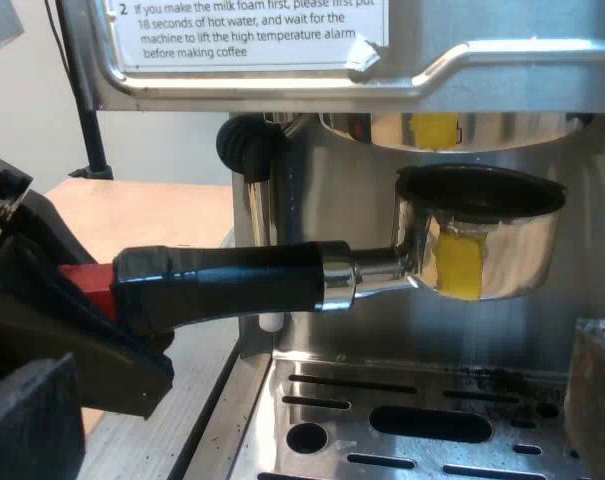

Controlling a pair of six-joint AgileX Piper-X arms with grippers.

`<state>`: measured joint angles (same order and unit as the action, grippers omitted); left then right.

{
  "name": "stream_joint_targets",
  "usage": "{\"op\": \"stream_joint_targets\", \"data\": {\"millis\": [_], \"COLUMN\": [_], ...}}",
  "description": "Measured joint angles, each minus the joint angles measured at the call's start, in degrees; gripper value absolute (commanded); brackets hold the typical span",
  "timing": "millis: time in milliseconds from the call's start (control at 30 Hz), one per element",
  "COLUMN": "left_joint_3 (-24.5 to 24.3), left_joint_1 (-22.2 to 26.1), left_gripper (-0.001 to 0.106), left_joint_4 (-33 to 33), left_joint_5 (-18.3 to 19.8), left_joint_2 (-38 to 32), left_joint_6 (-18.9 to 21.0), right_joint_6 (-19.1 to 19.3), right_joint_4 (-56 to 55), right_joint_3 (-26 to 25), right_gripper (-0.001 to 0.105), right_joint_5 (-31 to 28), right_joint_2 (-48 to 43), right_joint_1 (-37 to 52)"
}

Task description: Put the handle in the coffee machine

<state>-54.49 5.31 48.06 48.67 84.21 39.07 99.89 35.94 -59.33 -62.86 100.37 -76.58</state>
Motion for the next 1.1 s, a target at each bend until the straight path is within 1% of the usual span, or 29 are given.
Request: {"op": "stream_joint_targets", "data": {"millis": [167, 200, 233, 300, 467, 633, 867, 1100], "left_joint_3": [0.0, 0.0, 0.0, 0.0, 0.0, -0.15, -2.25, -4.25], "left_joint_1": [0.68, 1.28, 2.9, 3.82, 2.78, 2.08, 2.1, 2.1], "left_gripper": [0.0, 0.0, 0.0, 0.0, 0.0, 0.0, 0.0, 0.0], "left_joint_4": [0.0, 0.0, -0.12, -0.12, 0.01, 0.01, 0.26, 1.59], "left_joint_5": [0.0, 0.24, 0.3, 0.03, 0.2, 0.19, 0.19, 1.7], "left_joint_2": [0.0, 0.0, 0.0, 0.0, 0.0, 0.0, 0.0, 0.0], "left_joint_6": [0.0, 0.0, -0.22, -0.22, -1.62, -1.6, -1.6, -1.48], "right_joint_6": [0.0, 0.0, 0.0, 0.0, 0.0, 0.0, 0.0, 0.0], "right_joint_4": [0.0, 0.0, 0.0, 0.0, 0.0, 0.0, -0.51, -0.51], "right_joint_3": [0.0, 0.0, 0.0, 0.0, 0.0, 0.0, 0.0, 0.0], "right_gripper": [0.103, 0.103, 0.103, 0.103, 0.103, 0.103, 0.103, 0.103], "right_joint_5": [0.0, 0.0, 0.0, 0.19, 0.33, 0.33, 0.44, 0.44], "right_joint_2": [0.0, 0.0, 0.0, 0.0, 0.0, 0.0, 0.0, 0.0], "right_joint_1": [0.0, 0.0, 0.0, 0.0, 0.0, 0.0, 0.0, 0.0]}}
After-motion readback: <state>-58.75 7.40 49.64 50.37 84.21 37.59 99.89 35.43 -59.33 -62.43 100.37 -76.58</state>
